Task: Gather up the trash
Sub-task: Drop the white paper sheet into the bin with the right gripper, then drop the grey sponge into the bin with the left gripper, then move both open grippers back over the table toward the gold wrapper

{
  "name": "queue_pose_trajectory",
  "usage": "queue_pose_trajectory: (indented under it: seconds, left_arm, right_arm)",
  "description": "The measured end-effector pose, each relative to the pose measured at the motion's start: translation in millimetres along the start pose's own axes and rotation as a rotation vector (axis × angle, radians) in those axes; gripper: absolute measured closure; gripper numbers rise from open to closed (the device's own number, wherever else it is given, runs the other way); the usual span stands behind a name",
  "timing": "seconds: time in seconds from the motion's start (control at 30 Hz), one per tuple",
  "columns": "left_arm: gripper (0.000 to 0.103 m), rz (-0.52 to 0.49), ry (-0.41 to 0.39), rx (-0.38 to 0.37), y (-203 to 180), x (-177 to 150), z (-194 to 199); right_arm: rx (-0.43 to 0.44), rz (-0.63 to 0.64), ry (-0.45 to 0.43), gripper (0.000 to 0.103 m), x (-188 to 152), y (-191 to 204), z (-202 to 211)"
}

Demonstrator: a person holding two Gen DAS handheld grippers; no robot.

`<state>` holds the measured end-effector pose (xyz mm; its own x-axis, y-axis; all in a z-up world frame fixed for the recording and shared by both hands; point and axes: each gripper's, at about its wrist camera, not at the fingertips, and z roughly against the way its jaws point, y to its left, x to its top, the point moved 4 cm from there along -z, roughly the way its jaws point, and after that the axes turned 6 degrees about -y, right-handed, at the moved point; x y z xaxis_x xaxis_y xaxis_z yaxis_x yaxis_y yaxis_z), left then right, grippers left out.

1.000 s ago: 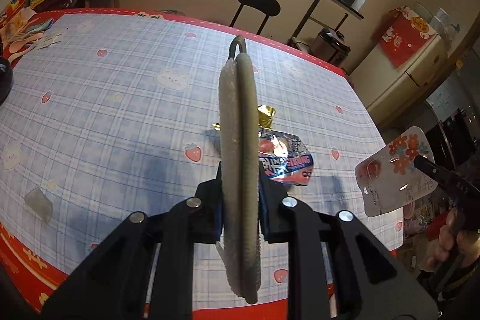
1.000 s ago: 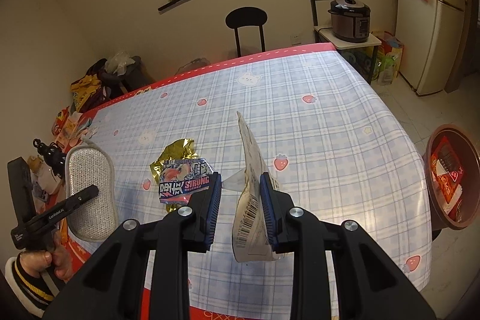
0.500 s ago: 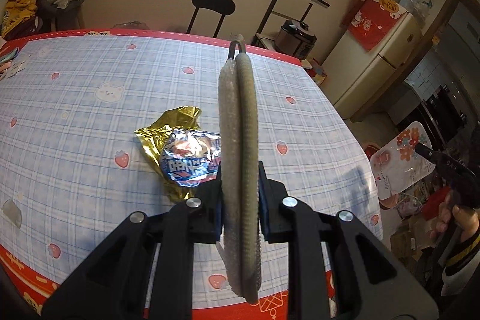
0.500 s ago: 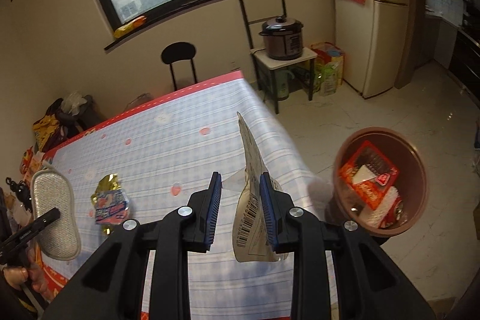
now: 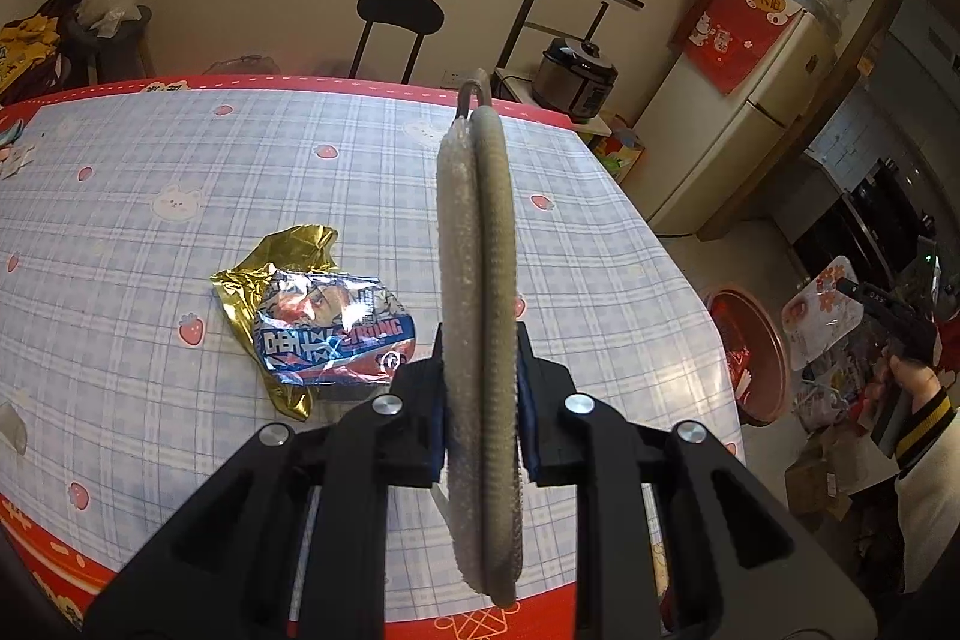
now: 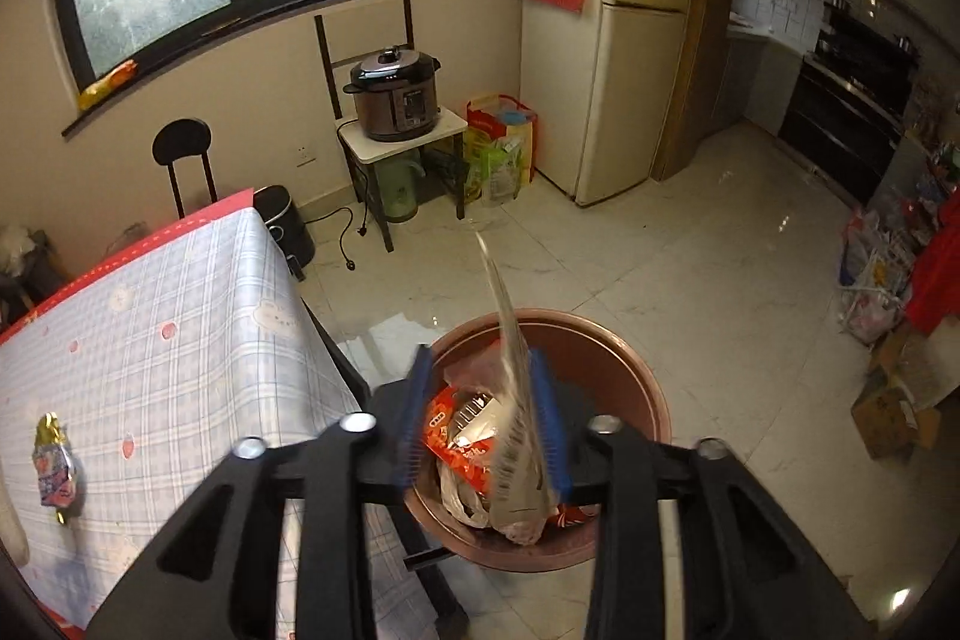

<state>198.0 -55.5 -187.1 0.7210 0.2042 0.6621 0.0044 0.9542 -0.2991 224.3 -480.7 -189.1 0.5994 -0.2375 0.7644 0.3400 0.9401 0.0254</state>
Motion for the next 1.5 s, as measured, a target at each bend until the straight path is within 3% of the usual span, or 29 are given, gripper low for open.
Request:
queue_pose_trajectory:
  seconds: [0.03,0.27,0.53,0.8,1.27,1.33,1.37,1.4,1.5]
  left_arm:
    - [0.081,-0.005,-0.001,-0.003,-3.2,0.8,-0.5]
    - [0.081,-0.051,-0.018,-0.045,-30.3,11.7,-2.2]
    - [0.081,-0.137,-0.018,-0.159,-85.2,29.0,-10.5]
    - [0.081,-0.221,0.041,-0.356,-184.6,35.7,-39.9]
    - [0.08,-0.341,0.15,-0.603,-382.3,6.5,-129.6]
    - [0.06,-0.351,0.156,-0.706,-411.1,7.8,-134.6]
    - [0.035,-0.357,0.141,-0.724,-419.9,10.4,-136.4]
    - [0.021,-0.366,0.11,-0.71,-425.1,12.8,-136.6]
    - [0.017,-0.37,0.047,-0.672,-429.2,21.2,-134.7]
  right_arm:
    - [-0.008,-0.011,-0.02,0.037,3.8,-2.5,3.2]
    - [0.014,-0.025,-0.135,0.006,20.0,-4.8,46.3]
    - [0.007,-0.036,-0.185,0.005,16.5,-1.5,101.2]
    - [0.005,-0.077,-0.18,0.005,3.4,-20.0,128.8]
    - [-0.124,-0.128,-0.143,0.005,-18.7,-116.4,144.8]
    - [-0.136,-0.138,-0.141,0.005,-20.5,-128.2,144.7]
    - [-0.141,-0.143,-0.14,0.005,-21.0,-133.0,144.9]
    - [-0.145,-0.148,-0.139,0.005,-22.0,-136.7,145.4]
    - [-0.141,-0.16,-0.137,0.005,-24.1,-143.8,142.8]
